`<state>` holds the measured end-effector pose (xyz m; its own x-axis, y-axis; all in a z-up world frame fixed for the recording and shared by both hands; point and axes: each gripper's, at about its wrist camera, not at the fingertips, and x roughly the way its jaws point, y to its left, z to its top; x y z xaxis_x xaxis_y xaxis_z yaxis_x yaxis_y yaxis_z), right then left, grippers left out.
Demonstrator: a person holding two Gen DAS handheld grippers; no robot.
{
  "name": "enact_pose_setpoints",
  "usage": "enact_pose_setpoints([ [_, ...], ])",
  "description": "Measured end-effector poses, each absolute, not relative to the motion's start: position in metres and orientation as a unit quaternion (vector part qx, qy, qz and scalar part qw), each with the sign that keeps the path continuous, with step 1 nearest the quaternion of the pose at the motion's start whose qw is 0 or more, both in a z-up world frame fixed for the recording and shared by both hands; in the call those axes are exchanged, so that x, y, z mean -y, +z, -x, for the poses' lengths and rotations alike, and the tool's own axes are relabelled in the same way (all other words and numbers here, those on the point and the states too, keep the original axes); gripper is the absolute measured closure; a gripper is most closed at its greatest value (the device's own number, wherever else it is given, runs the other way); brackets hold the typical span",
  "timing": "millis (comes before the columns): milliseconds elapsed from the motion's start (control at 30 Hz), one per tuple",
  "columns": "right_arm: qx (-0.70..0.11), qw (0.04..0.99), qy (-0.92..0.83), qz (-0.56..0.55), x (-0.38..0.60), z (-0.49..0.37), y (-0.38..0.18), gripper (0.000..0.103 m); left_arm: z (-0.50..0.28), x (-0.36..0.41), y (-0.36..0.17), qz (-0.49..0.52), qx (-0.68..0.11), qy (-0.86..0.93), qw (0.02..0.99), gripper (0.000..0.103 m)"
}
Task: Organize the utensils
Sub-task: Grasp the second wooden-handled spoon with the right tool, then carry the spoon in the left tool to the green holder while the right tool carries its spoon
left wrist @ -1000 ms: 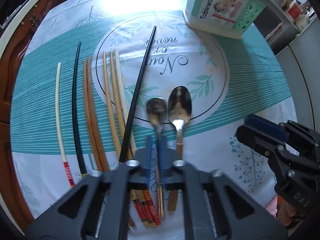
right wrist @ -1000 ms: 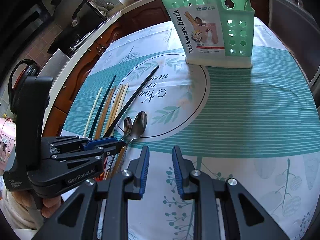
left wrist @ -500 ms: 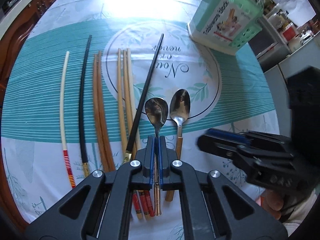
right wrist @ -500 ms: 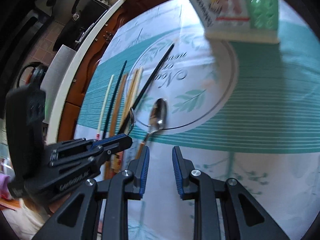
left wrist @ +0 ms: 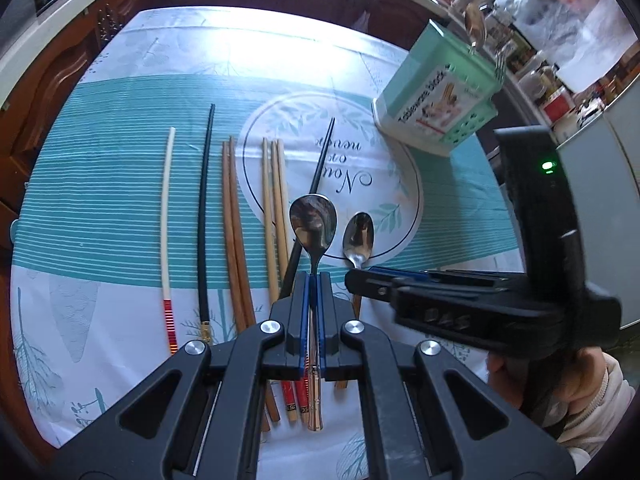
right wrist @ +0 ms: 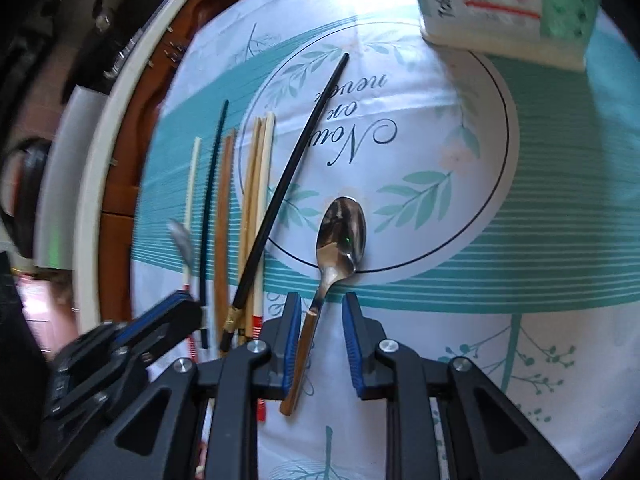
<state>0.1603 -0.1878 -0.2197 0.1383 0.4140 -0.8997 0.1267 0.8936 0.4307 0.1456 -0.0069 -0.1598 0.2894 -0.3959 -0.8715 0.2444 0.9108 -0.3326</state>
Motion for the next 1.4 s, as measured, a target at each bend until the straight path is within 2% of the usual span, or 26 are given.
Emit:
enact_pose_setpoints([
  [100, -0.658, 0.736, 0.068, -0.144, 0.164, -0.163, -0.215, 0.085, -0.143, -0.004, -0.156, 0.077, -0.557, -0.199, 0.803, 0.102],
  [167, -0.661, 0.739, 0.050, -0.117, 0.156, -0.166, -0.214, 0.091, -0.142, -0.011, -0.153, 0.083, -0.554, -0.197, 0.805, 0.102],
  [333, -0.672, 0.734, 0.038, -0.090, 0.147, -0.175, -0.215, 0.093, -0.140, -0.019, -0.153, 0.096, -0.556, -0.193, 0.803, 0.102],
  [400, -0.677, 0.727, 0.058, -0.102, 0.150, -0.176, -0.217, 0.097, -0.139, -0.020, -0.153, 0.097, -0.555, -0.192, 0.804, 0.102],
  [600, -0.643, 0.736, 0.091, -0.192, 0.189, -0.169, -0.213, 0.098, -0.137, -0.011, -0.144, 0.090, -0.539, -0.204, 0.812, 0.102],
  [833, -0.509, 0.820, 0.102, -0.240, 0.243, -0.135, -0.162, 0.098, -0.146, 0.026, -0.100, 0.085, -0.478, -0.241, 0.840, 0.102],
  [1067, -0.342, 0.910, 0.031, -0.232, 0.305, -0.133, -0.083, 0.098, -0.176, 0.105, -0.018, 0.037, -0.354, -0.287, 0.889, 0.101],
  [1233, -0.245, 0.953, 0.001, -0.179, 0.336, -0.151, -0.050, 0.097, -0.212, 0.157, 0.012, 0.037, -0.293, -0.300, 0.907, 0.101],
  [1400, -0.182, 0.975, -0.007, -0.125, 0.344, -0.165, -0.050, 0.097, -0.253, 0.182, 0.015, 0.084, -0.270, -0.302, 0.910, 0.101],
])
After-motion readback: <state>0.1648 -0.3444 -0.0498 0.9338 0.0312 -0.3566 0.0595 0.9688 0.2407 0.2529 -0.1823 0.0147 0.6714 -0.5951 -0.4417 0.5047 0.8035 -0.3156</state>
